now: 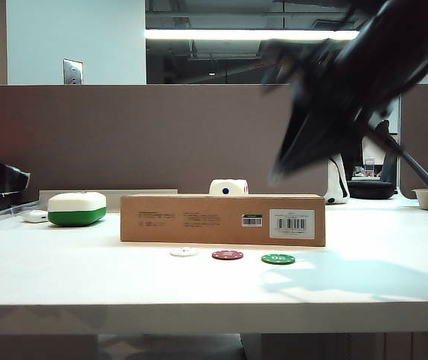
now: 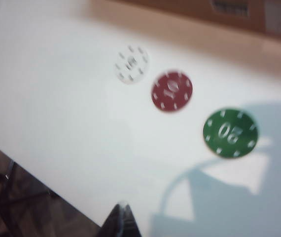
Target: Push the chip with the highest value in the row forward next to the rectangular box.
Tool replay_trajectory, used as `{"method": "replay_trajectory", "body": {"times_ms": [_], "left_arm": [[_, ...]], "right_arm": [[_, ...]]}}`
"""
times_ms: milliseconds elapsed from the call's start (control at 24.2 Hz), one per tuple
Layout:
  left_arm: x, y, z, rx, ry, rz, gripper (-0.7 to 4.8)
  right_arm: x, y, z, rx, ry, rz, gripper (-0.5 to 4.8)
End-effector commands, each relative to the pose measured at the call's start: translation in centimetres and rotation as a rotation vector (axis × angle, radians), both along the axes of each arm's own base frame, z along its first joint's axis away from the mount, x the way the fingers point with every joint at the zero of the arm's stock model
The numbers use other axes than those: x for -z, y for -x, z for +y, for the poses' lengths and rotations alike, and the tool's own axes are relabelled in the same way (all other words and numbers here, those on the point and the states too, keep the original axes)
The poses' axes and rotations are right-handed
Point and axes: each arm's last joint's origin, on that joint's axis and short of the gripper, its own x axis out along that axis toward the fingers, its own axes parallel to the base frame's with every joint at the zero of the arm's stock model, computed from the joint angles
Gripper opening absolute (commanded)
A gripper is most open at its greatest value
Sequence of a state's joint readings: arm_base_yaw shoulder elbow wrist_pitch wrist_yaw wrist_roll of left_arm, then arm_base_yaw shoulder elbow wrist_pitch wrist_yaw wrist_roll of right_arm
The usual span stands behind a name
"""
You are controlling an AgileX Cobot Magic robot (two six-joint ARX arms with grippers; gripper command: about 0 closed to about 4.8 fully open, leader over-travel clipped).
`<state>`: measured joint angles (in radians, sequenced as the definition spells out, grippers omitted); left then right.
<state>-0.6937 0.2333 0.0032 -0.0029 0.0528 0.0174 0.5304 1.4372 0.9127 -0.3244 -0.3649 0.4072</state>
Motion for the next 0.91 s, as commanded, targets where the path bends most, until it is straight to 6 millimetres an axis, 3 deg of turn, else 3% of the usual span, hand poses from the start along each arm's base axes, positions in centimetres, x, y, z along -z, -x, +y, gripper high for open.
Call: {"method": "replay_trajectory", "body": {"times_ms": [41, 207, 579, 910], "left_arm": [[-0.3, 0.0, 0.0, 0.018, 0.016, -0.007, -0.05], [-0.3, 0.0, 0.0, 0.001, 0.013, -0.01, -0.05], [-0.3, 0.0, 0.0, -0.013, 0.011, -0.012, -0.05], [-0.3, 0.0, 0.0, -0.013, 0.011, -0.013, -0.05]], "right_arm": [[2.0, -0.3, 1.2, 0.048, 0.089, 0.033, -0.09], [4.4, -1.0, 2.5, 0.091, 0.124, 0.066, -0.09], [4.7, -1.4, 2.1, 0.19, 0.206, 0.028, -0.1], [6.3, -1.7, 2.4, 0.208, 0.24, 0.065, -0.1]]}}
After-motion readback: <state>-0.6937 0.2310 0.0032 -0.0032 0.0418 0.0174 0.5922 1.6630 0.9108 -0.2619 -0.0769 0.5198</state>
